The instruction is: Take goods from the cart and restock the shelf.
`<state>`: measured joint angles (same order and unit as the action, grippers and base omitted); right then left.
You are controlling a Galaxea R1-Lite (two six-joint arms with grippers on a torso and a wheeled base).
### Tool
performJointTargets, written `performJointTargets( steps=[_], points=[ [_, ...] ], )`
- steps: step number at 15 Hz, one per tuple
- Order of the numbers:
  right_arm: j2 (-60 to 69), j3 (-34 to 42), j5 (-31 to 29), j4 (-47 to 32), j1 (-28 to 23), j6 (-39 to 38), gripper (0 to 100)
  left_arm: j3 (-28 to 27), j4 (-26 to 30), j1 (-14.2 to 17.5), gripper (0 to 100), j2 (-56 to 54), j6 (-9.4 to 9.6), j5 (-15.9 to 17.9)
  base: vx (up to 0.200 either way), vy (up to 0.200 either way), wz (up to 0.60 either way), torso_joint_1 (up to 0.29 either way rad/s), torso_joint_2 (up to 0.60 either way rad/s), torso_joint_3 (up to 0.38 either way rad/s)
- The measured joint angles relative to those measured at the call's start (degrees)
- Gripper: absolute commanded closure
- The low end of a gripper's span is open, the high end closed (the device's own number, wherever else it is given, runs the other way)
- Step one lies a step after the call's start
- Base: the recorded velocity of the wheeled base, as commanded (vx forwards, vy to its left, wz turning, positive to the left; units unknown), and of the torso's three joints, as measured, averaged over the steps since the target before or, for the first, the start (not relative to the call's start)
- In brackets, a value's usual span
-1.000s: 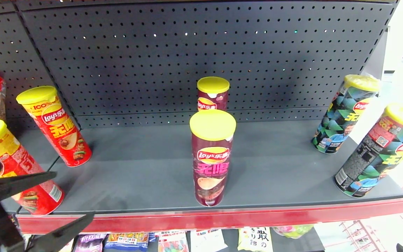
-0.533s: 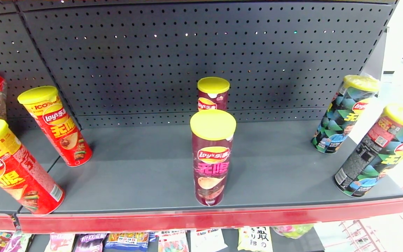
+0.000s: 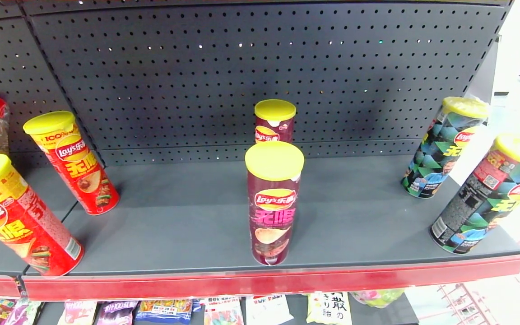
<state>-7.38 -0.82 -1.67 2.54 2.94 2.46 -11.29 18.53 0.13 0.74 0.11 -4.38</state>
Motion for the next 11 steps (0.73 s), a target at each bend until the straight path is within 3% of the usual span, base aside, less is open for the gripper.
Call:
performJointTargets(
  steps=[2,3,5,11],
  points=[
    [1.3,0.6,0.9,-2.5,0.2,-2.1,0,5.6,-15.5,-0.1,0,-0.5,-0.11,3.3,0.000,0.000,0.00,0.000,0.00,0.000],
    [1.7,0.6,1.0,-3.0,0.3,-2.2,0,8.4,-18.6,0.0,0,-0.6,-0.06,5.7,0.000,0.000,0.00,0.000,0.00,0.000],
    [2.1,0.7,1.1,-2.7,0.3,-2.2,0,10.5,-18.5,0.0,0,-0.8,-0.32,7.2,0.000,0.000,0.00,0.000,0.00,0.000],
    [2.5,0.7,1.1,-2.7,0.3,-2.4,0,11.2,-18.5,0.0,0,-0.8,-0.55,7.2,0.000,0.000,0.00,0.000,0.00,0.000]
  ],
)
